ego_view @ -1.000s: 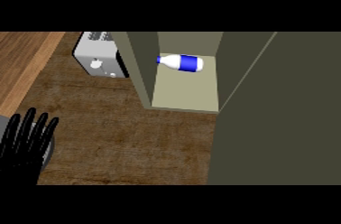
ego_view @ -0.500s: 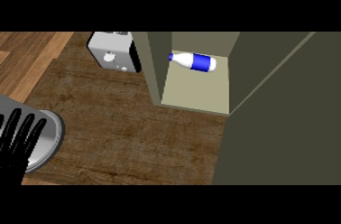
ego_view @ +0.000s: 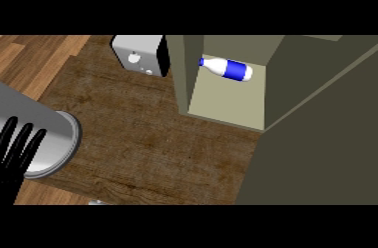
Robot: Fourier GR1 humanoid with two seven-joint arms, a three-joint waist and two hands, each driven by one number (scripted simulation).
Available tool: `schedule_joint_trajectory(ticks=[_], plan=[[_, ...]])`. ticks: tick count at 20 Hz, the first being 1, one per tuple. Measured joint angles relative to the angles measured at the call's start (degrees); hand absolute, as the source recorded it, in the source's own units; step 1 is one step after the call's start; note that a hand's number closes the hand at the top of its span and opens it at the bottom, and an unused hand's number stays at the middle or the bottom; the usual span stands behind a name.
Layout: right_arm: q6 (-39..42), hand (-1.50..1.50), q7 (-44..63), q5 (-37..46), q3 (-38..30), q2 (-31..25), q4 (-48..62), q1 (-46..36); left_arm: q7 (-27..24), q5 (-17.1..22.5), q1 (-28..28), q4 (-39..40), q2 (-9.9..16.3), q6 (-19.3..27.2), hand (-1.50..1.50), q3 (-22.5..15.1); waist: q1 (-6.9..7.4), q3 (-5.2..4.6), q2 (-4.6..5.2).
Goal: Pick up the bottled water, place it into the cabinet and close the cabinet
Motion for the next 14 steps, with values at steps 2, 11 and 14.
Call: schedule_joint_trajectory(ticks=[2,11,14], plan=[[0.93,1.5,0.3,-0.11,-0.84,-1.2,-0.03,-2.28,0.18,0.07,-0.13,0.1,0.25,-0.44,-1.5,0.02,0.76,-0.12,-0.02],[3.38,1.5,5.14,-0.31,-0.08,-2.44,0.52,-12.27,0.92,0.83,-0.73,0.89,1.63,-2.09,-1.5,1.03,1.76,-0.34,0.08],[4.42,1.5,6.43,-0.46,-0.12,-2.95,0.57,-14.78,1.08,1.07,-1.04,1.14,1.89,-2.32,-1.5,1.37,1.7,-0.43,0.08]])
